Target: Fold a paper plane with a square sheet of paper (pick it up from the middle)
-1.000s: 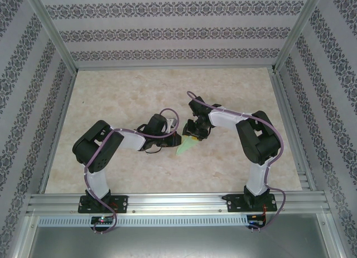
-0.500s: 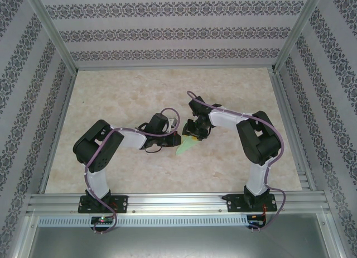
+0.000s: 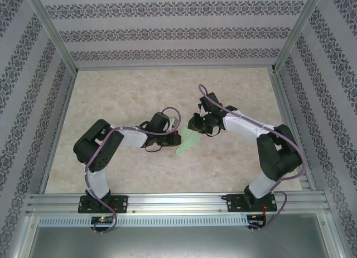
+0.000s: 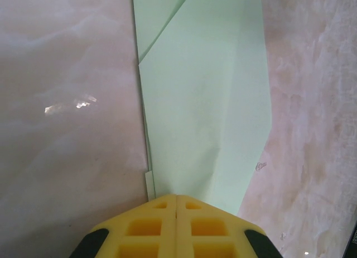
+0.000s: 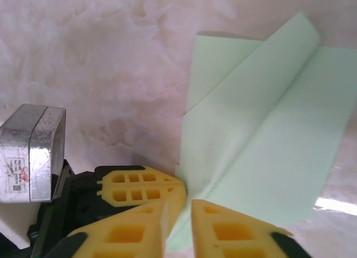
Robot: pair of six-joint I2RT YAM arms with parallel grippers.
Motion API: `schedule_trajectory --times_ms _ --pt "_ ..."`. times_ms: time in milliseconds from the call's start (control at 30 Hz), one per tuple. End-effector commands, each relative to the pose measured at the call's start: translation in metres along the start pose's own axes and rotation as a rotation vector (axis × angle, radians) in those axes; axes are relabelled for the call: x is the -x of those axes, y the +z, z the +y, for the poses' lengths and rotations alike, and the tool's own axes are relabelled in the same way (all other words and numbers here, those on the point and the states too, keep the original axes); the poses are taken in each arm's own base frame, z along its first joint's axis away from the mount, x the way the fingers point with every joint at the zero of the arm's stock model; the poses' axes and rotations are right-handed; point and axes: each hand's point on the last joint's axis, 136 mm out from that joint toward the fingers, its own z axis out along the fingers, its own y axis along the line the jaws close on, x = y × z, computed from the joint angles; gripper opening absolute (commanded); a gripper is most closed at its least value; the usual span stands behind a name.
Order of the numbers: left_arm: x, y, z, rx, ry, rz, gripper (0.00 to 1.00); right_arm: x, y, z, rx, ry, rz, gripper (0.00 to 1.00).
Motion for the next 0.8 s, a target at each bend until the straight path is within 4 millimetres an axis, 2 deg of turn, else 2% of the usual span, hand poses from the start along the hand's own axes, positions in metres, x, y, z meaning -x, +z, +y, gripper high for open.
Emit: schedule_trajectory --times_ms 0,300,533,767 --pt "-0.025 0.008 0.036 0.132 -0.027 0.078 0.03 -0.003 0.016 0.010 0.095 -0.025 0.026 0.14" --pt "-0.023 0.010 0.035 0.133 -0.001 0.093 0.03 -0.002 0.044 0.009 0.092 -0.019 0.073 0.11" --pt "-0.019 0.009 0.030 0.130 0.022 0.099 0.05 -0.005 0.058 -0.012 0.018 0.011 0.094 0.11" --pt "-0.013 0.007 0.020 0.103 0.035 0.090 0.09 -0.008 0.063 -0.028 -0.041 0.041 0.094 0.11"
